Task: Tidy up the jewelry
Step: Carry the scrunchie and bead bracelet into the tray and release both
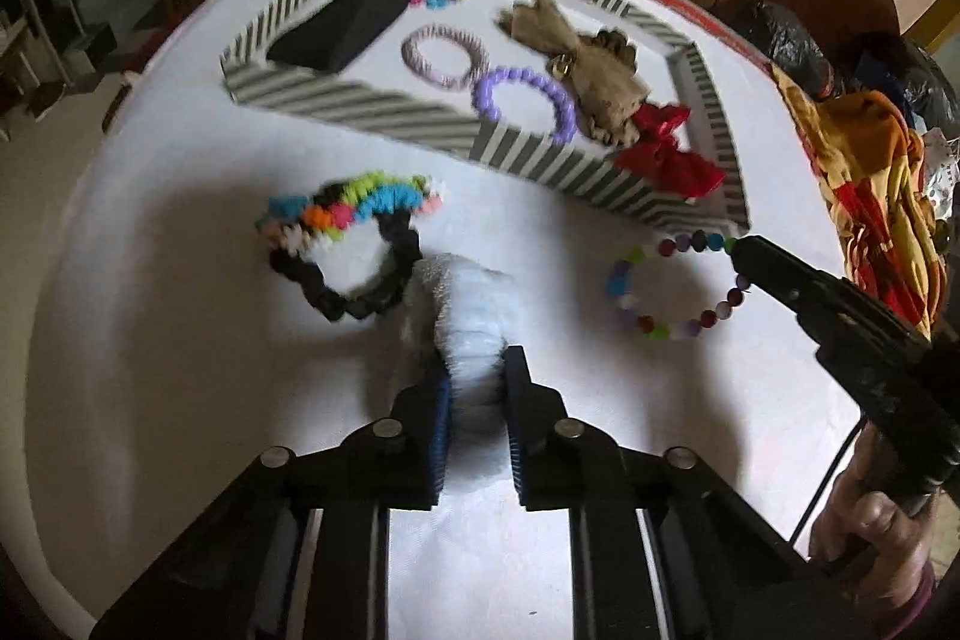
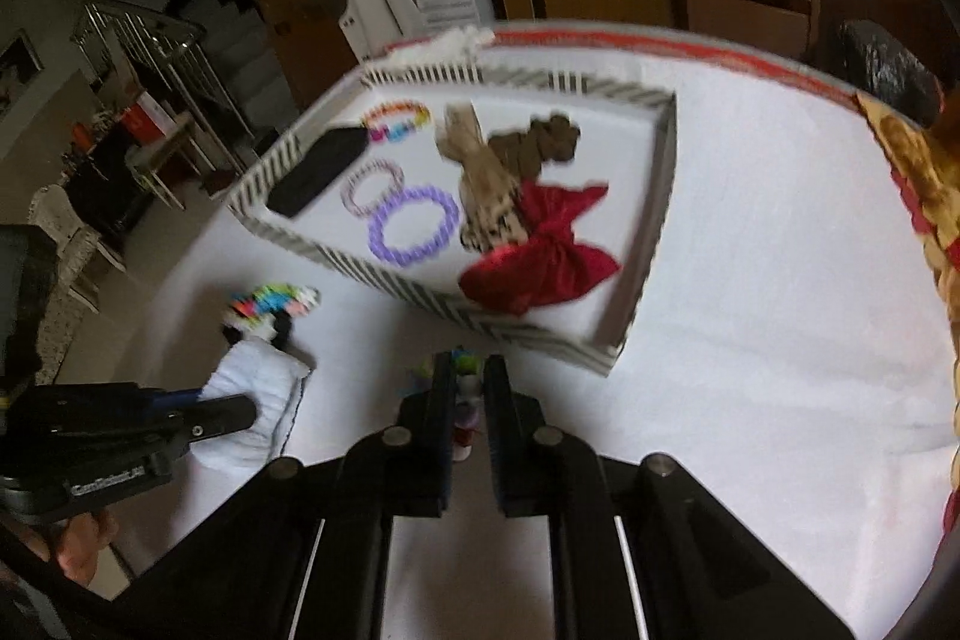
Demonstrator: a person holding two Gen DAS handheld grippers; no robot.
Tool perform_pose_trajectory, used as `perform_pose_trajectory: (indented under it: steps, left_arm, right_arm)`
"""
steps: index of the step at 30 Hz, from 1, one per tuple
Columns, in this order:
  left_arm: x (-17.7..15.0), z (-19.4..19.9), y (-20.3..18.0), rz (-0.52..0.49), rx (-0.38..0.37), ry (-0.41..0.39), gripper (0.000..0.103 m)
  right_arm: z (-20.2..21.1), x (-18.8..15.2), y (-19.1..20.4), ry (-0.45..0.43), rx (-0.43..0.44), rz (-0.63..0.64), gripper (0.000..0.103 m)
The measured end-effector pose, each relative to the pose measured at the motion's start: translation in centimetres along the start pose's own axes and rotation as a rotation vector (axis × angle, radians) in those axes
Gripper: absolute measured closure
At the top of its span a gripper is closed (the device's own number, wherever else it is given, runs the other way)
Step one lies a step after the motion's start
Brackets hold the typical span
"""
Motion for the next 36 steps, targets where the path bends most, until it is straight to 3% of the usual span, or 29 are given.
perform_pose_trajectory:
  steps: [6,16,24,36]
  left_arm:
    - [2.5,2.7,-1.5,-0.04,-0.007,-0.066,0.081]
    - [9.1,4.1,-1.9,-0.097,0.018,-0.142,0.081]
    - [14.5,1.0,-1.3,-0.107,0.026,-0.115,0.081]
    - [19.0,-5.1,-0.5,-0.118,0.052,-0.049,0.08]
  right_arm:
    - [3.1,2.2,-0.2,-0.059,-0.007,0.011,0.094]
    - [3.9,6.8,-2.2,-0.098,-0.026,-0.014,0.094]
    - [-0.2,10.7,-3.2,-0.059,-0.07,-0.023,0.094]
    - [-6.5,13.3,-3.3,0.03,-0.061,-0.053,0.094]
Point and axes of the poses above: each gripper's, at about its wrist camera, not at the fingertips, and z roughly against the way its jaws point, y to its left, x to its top, the point moved 3 cm from there along -z, roughly the way its jaws point, and after that the axes turned 9 degrees about -x, right-handed, at the moved point
